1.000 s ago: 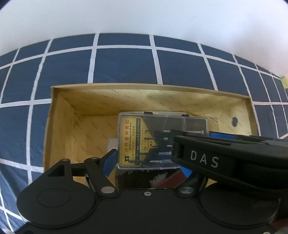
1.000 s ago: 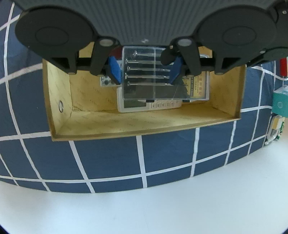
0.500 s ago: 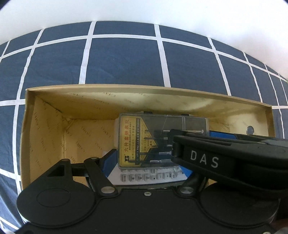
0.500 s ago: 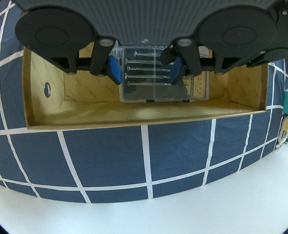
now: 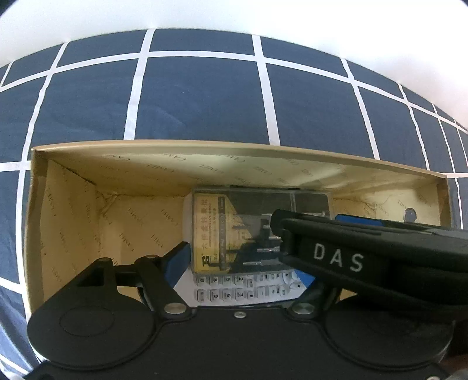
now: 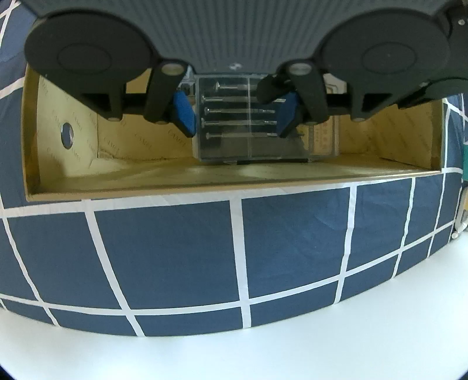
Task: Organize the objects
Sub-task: 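Lower the screwdriver case with both grippers into the box onto the remotes, then open both grippers to release the screwdriver case in the box, then move both grippers out of the box toward the white remote on the bed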
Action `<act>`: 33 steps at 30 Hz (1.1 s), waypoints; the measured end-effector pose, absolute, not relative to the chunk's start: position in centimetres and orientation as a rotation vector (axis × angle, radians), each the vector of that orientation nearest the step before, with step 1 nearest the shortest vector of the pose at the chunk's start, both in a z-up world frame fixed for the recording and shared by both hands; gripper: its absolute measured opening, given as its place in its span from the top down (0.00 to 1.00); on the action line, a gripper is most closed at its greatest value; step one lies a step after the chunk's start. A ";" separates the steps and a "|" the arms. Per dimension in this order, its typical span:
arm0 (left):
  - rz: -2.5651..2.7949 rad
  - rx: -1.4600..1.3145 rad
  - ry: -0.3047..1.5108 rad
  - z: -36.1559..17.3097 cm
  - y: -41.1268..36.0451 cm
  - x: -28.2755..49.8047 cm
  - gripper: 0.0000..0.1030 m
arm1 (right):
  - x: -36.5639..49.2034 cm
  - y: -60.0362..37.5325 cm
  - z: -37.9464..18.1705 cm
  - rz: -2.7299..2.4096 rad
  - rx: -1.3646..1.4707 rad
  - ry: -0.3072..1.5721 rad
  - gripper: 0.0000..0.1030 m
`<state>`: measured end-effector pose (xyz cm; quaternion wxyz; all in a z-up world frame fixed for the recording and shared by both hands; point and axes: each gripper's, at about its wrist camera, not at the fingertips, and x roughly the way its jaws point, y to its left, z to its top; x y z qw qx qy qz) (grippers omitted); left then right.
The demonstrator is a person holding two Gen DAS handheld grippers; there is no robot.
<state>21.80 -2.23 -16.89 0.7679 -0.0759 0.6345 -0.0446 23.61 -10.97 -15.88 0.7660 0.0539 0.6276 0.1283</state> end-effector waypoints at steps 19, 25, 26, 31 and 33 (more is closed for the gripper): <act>-0.023 -0.116 1.285 -9.3 -4.1 14.3 0.12 | 18.1 -15.5 -7.9 0.312 0.155 1.224 0.30; -0.011 -0.094 1.265 -7.3 -5.8 10.9 0.06 | 15.0 -18.9 -5.3 0.300 0.146 1.178 0.17; -0.010 -0.092 1.262 -7.0 -6.1 10.4 0.05 | 14.6 -19.5 -5.0 0.299 0.150 1.173 0.14; -0.006 -0.068 1.249 -5.8 -7.9 7.8 0.00 | 12.3 -22.9 -3.5 0.288 0.164 1.149 0.05; -0.010 -0.068 1.251 -5.5 -8.8 6.9 0.00 | 11.5 -24.4 -3.1 0.289 0.168 1.145 0.02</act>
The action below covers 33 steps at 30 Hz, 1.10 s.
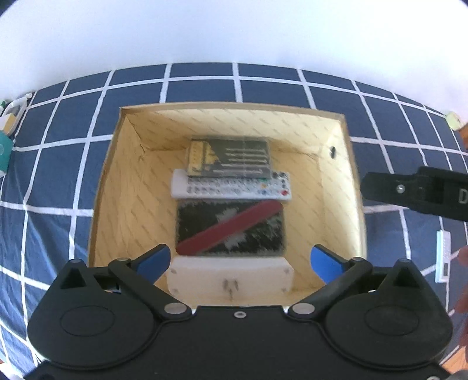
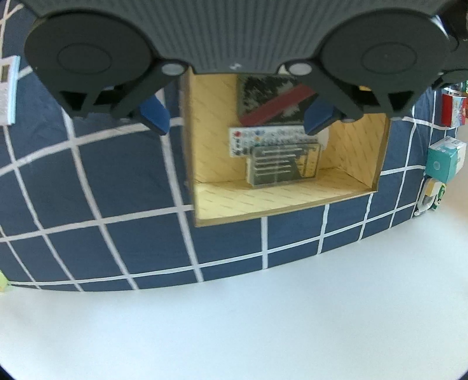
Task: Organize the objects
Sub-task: 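Move both grippers out of the box toward the white remote on the bed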
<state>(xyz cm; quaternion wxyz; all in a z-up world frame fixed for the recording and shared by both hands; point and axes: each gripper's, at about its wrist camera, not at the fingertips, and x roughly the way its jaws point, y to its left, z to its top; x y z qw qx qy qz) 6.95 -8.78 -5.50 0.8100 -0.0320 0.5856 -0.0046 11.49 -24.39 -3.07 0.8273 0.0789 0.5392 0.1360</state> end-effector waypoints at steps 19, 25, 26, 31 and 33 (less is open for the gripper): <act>0.027 -0.064 1.242 -5.8 -22.8 2.3 0.00 | 8.9 -39.7 -2.4 0.360 0.064 1.143 0.00; 0.039 -0.087 1.254 -6.8 -29.1 1.3 0.00 | 9.6 -46.0 -3.5 0.411 -0.054 1.185 0.00; 0.040 -0.092 1.255 -7.0 -30.1 1.2 0.00 | 9.7 -47.0 -3.8 0.424 -0.083 1.195 0.00; 0.060 -0.118 1.254 -7.8 -34.3 0.6 0.00 | 10.2 -51.2 -5.2 0.473 -0.193 1.233 0.00; 0.072 -0.128 1.254 -8.2 -35.9 0.4 0.00 | 10.4 -52.5 -5.8 0.491 -0.228 1.245 0.00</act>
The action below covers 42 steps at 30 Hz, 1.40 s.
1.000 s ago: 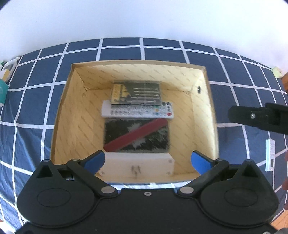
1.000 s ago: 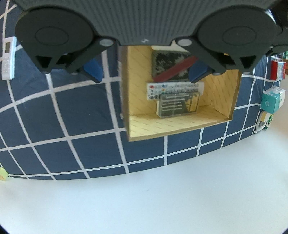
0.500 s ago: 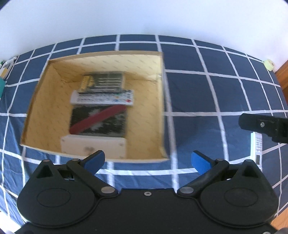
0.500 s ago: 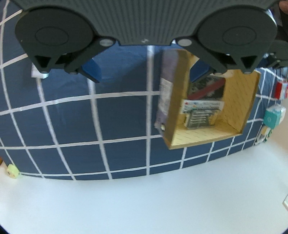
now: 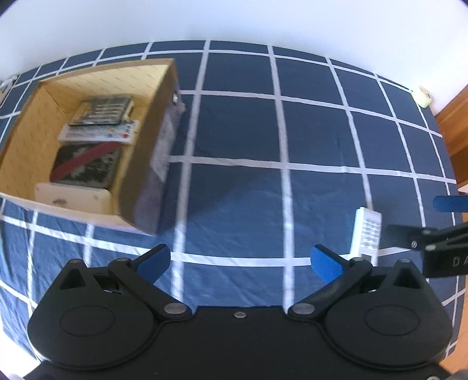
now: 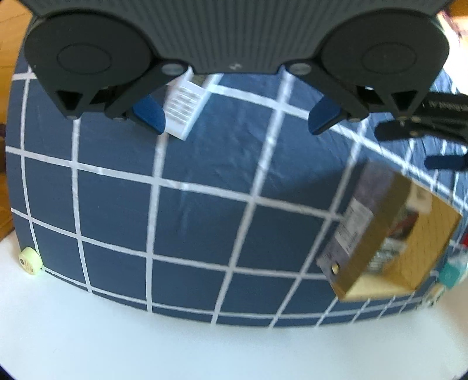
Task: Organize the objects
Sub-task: 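Move both grippers out of the box toward the white remote on the bed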
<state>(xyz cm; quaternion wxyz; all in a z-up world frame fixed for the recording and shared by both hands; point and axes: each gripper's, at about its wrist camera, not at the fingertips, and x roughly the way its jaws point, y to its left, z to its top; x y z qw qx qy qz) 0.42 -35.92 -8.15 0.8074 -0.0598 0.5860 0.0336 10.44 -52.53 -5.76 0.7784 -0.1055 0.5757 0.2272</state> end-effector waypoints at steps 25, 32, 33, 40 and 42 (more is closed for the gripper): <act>0.225 -0.208 1.341 -14.4 -40.9 2.8 0.00 | 15.7 -55.3 -15.5 0.795 -0.587 1.410 0.02; 0.258 -0.225 1.373 -15.7 -40.6 3.3 0.00 | 16.1 -54.2 -18.3 0.859 -0.650 1.444 0.08; 0.261 -0.226 1.378 -15.8 -40.6 3.3 0.00 | 16.2 -54.0 -18.5 0.866 -0.656 1.446 0.08; 0.260 -0.220 1.387 -16.1 -40.6 3.6 0.00 | 17.1 -53.4 -19.0 0.925 -0.661 1.473 0.22; 0.256 -0.216 1.386 -16.1 -40.7 3.7 0.00 | 17.3 -53.4 -18.9 0.951 -0.648 1.480 0.30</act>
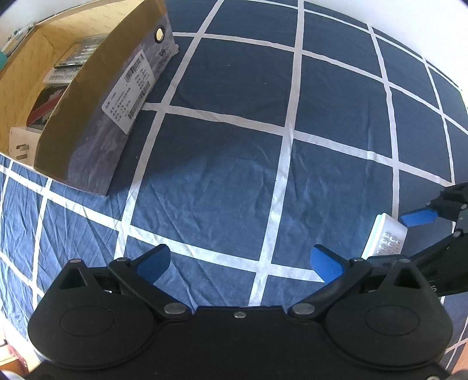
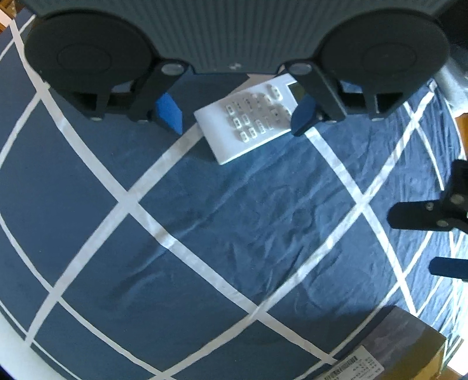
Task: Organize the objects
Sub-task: 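Move both grippers out of the box toward the white remote on the bed, then close the right gripper on the white remote while the left gripper closes on it too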
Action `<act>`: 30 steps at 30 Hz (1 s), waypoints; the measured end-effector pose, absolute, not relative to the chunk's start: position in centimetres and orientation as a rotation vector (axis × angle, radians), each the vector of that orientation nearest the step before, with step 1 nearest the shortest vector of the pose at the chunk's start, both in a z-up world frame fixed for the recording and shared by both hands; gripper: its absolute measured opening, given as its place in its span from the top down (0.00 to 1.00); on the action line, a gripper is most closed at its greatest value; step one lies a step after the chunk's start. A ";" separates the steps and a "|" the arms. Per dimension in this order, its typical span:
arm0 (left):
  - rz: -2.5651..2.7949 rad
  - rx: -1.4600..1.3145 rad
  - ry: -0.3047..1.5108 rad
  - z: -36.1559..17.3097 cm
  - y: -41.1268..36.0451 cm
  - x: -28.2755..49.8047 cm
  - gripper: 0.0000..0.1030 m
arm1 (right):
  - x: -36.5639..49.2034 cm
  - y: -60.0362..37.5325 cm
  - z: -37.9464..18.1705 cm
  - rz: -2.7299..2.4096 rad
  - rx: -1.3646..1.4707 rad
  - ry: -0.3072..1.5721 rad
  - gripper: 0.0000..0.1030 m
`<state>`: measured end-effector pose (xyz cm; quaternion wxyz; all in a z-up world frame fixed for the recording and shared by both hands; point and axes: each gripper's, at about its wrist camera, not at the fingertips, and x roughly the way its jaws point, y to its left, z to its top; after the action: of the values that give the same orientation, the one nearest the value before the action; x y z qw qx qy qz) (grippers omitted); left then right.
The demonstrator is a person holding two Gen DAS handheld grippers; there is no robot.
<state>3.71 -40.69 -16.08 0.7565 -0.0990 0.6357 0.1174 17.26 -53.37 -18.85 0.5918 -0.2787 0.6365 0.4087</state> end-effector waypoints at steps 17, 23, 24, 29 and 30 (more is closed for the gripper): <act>0.146 -0.160 1.404 -16.2 -41.7 1.1 0.00 | 15.6 -57.2 -18.5 0.641 -0.392 1.533 0.36; 0.073 -0.114 1.421 -16.5 -42.0 -0.2 0.00 | 14.0 -59.1 -18.5 0.489 -0.229 1.565 0.36; 0.059 -0.107 1.423 -16.5 -42.0 -0.5 0.00 | 13.6 -59.2 -18.6 0.471 -0.209 1.564 0.36; 0.014 -0.076 1.428 -16.4 -41.4 -1.7 0.00 | 11.6 -59.5 -18.4 0.373 -0.140 1.553 0.37; 0.007 -0.070 1.428 -16.4 -41.4 -1.9 0.00 | 11.4 -59.3 -18.2 0.360 -0.143 1.546 0.37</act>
<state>-1.92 -41.35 -16.36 0.7552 -0.0323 0.6547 0.0032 11.44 -59.33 -18.20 0.6990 -0.0642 0.6937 0.1616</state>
